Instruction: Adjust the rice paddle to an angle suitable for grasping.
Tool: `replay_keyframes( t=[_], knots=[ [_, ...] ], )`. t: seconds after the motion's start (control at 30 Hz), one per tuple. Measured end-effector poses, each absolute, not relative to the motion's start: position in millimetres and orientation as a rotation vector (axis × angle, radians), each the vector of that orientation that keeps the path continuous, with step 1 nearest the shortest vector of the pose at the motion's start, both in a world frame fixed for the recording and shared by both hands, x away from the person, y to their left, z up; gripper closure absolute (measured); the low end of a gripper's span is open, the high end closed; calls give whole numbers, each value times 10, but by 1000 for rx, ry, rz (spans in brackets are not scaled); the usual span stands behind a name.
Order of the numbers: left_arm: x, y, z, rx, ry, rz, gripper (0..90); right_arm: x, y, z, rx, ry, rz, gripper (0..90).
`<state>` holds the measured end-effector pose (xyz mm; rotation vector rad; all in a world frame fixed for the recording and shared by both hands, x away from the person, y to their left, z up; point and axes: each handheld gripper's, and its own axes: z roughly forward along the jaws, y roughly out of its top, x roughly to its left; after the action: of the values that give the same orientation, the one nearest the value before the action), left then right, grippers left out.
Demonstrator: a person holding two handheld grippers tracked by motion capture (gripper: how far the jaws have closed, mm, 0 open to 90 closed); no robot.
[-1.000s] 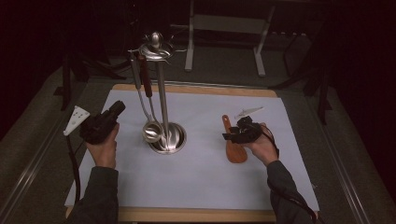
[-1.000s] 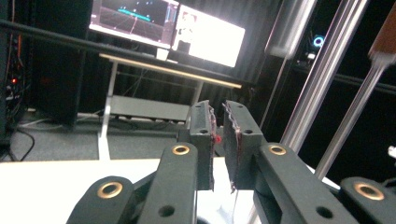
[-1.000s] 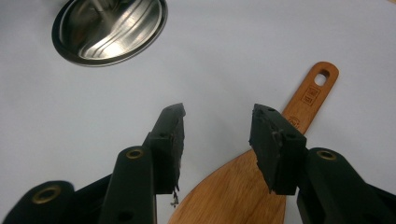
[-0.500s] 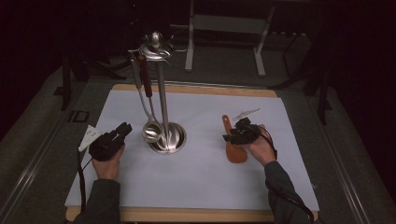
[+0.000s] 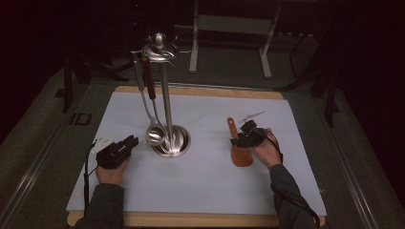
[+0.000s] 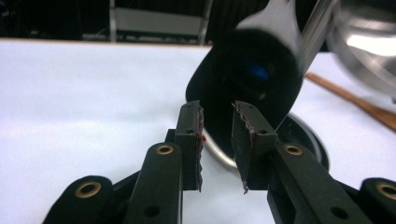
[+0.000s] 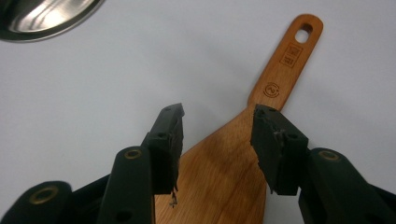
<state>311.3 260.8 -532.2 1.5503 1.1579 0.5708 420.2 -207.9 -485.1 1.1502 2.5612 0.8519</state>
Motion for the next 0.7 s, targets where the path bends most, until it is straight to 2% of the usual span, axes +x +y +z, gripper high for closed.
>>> replay_keyframes(
  t=[0.53, 0.67, 0.7],
  knots=[
    [3138, 2617, -5387, 1558, 1191, 549, 709, 4514, -1983, -5110, 1364, 2482, 699, 509],
    [3132, 2620, -5389, 1551, 1190, 545, 706, 4582, -1928, -5106, 1394, 2460, 658, 540],
    [3131, 2622, -5389, 1551, 1189, 544, 704, 4590, -1888, -5098, 1369, 2463, 619, 593]
  ],
)
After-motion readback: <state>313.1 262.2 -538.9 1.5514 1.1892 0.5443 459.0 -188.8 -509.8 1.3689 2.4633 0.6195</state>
